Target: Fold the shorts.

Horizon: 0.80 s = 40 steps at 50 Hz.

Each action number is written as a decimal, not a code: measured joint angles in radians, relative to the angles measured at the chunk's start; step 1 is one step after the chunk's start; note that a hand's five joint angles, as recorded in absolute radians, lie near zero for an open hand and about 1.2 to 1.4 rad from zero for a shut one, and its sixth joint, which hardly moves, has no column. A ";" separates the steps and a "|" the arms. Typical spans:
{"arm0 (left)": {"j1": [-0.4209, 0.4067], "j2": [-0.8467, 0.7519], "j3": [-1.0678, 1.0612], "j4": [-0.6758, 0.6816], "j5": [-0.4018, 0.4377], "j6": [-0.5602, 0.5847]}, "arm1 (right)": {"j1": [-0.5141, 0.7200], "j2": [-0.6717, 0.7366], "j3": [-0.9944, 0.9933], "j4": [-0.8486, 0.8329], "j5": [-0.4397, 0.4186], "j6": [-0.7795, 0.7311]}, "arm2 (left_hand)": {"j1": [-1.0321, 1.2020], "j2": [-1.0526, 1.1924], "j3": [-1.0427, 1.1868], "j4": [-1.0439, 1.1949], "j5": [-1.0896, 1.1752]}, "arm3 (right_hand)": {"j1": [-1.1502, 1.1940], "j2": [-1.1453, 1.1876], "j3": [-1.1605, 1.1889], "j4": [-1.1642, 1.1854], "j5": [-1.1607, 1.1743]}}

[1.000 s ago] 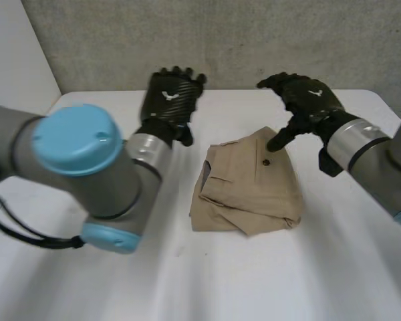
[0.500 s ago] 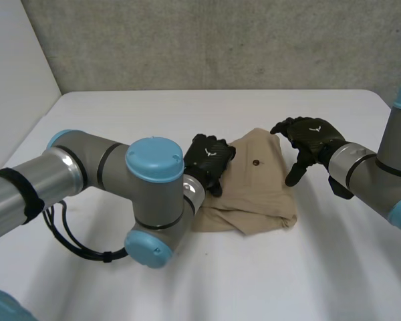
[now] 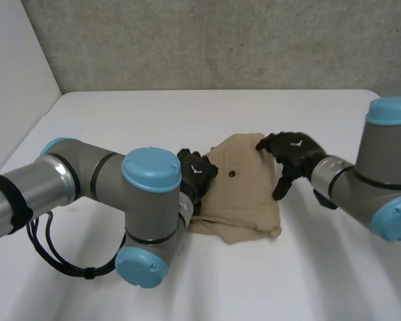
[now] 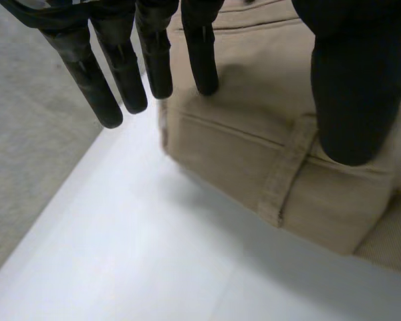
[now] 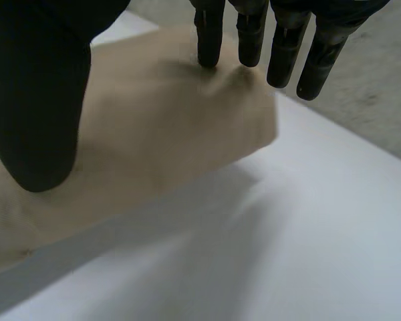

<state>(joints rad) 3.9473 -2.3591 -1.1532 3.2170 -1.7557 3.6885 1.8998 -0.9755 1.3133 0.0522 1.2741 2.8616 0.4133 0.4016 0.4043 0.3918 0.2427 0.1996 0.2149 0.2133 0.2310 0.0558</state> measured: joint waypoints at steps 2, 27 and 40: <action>-0.003 0.017 0.003 0.008 -0.024 0.004 | 0.016 0.031 -0.005 -0.003 0.001 -0.010 | -0.045 -0.041 -0.043 -0.037 -0.055 | 0.000 0.000 0.000 0.000 0.000; 0.056 -0.073 0.161 -0.036 0.202 -0.113 | 0.028 0.118 -0.054 0.002 0.066 -0.082 | -0.185 -0.188 -0.182 -0.177 -0.199 | -0.016 0.000 0.000 0.000 0.000; 0.084 -0.115 0.200 -0.143 0.157 -0.084 | 0.027 0.094 -0.055 0.003 0.066 -0.085 | -0.185 -0.188 -0.182 -0.177 -0.199 | -0.020 0.000 0.000 0.000 0.000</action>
<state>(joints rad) 4.0309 -2.4740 -0.9532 3.0741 -1.5988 3.6040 1.9269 -0.8811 1.2587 0.0554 1.3397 2.7767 0.2280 0.2140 0.2228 0.2151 0.0437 0.1794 0.2149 0.2133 0.2310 0.0554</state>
